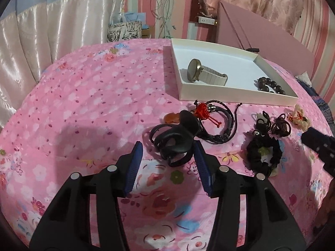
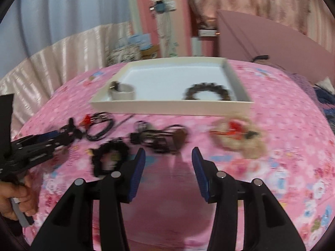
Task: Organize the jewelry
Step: 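Grasp the black claw hair clip with the left gripper while the right grasps a black hair tie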
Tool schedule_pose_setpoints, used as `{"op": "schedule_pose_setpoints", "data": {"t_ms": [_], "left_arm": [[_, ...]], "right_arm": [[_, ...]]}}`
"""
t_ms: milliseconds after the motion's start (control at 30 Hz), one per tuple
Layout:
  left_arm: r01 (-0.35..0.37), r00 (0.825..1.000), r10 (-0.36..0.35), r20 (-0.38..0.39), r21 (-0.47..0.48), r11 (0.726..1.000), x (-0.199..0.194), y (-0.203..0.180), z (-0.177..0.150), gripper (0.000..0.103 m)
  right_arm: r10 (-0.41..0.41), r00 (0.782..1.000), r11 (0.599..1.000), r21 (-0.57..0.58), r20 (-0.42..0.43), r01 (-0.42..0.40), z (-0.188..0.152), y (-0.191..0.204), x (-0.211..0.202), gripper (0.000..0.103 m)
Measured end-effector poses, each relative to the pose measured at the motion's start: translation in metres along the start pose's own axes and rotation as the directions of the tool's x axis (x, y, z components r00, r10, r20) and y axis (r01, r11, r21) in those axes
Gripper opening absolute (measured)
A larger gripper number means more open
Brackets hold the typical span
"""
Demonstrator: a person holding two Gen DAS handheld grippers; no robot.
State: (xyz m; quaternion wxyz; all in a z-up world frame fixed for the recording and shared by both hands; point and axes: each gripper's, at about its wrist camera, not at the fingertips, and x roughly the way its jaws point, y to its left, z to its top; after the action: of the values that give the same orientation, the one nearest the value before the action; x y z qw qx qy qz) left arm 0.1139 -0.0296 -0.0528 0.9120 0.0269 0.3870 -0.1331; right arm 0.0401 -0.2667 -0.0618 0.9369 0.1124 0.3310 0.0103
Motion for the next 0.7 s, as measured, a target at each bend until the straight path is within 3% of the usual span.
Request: {"op": "schedule_pose_setpoints", "data": {"t_ms": [333,567,700], "left_arm": [[0.084,0.996,-0.085,-0.028,-0.021,0.996,0.011,0.002,-0.006,0.043],[0.096,0.995,-0.096,-0.02,-0.031,0.995,0.012,0.002,-0.005,0.034],[0.106,0.994,-0.105,0.018,-0.057,0.993,0.004,0.007,-0.006,0.033]], "right_arm": [[0.034,0.993,0.998,-0.055,-0.111,-0.04,-0.004,0.039,0.04,0.045],[0.031,0.991,0.998,-0.05,-0.129,-0.037,-0.007,0.036,0.044,0.017],[0.038,0.991,0.998,-0.047,-0.126,-0.045,-0.007,0.034,0.042,0.015]]}}
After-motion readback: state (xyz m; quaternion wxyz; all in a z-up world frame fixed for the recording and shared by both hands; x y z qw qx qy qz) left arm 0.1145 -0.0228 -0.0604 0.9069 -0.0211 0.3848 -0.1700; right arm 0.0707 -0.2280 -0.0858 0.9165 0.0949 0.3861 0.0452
